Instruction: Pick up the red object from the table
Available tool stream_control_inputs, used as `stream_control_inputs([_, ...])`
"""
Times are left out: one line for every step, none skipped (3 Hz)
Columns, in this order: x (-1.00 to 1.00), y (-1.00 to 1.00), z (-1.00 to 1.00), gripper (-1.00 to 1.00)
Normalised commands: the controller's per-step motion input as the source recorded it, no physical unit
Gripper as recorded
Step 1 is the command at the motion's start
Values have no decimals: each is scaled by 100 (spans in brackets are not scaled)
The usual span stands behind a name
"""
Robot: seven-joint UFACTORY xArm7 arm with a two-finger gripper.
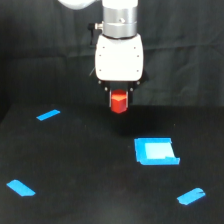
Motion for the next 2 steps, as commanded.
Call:
stream_control_inputs([-12, -7, 97, -99])
stream_control_inputs([-14, -7, 70, -99])
